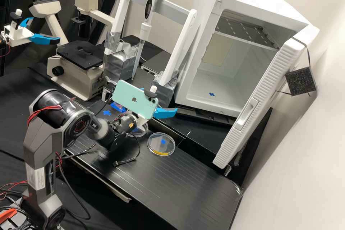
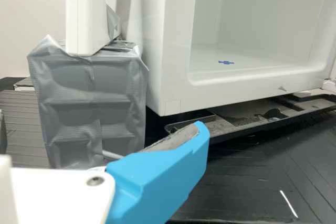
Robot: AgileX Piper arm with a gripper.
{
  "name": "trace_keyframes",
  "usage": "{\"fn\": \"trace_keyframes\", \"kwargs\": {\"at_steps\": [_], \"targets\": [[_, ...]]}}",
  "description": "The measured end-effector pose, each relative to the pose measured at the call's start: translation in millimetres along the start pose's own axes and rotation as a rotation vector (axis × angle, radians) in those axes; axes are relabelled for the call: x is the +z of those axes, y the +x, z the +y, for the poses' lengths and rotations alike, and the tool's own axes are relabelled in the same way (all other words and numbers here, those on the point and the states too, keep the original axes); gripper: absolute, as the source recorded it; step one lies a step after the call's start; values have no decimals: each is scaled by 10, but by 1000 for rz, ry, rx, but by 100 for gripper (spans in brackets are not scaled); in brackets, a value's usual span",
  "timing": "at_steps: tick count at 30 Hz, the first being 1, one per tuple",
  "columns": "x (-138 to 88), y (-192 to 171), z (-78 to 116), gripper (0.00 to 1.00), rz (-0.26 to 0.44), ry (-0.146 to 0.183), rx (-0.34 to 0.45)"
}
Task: Open the bottle
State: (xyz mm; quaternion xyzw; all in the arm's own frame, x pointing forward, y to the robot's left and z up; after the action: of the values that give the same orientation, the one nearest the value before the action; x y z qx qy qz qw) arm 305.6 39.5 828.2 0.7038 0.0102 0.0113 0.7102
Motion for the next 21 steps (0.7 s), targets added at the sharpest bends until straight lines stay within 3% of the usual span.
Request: {"fn": "trace_keyframes", "kwargs": {"at_steps": [9,14,21], "targets": [[5,-18,-6,100,2,0,2],[-12,-214,-1,100,2,6,-3],[-208,-632,30,100,132,24,49]]}}
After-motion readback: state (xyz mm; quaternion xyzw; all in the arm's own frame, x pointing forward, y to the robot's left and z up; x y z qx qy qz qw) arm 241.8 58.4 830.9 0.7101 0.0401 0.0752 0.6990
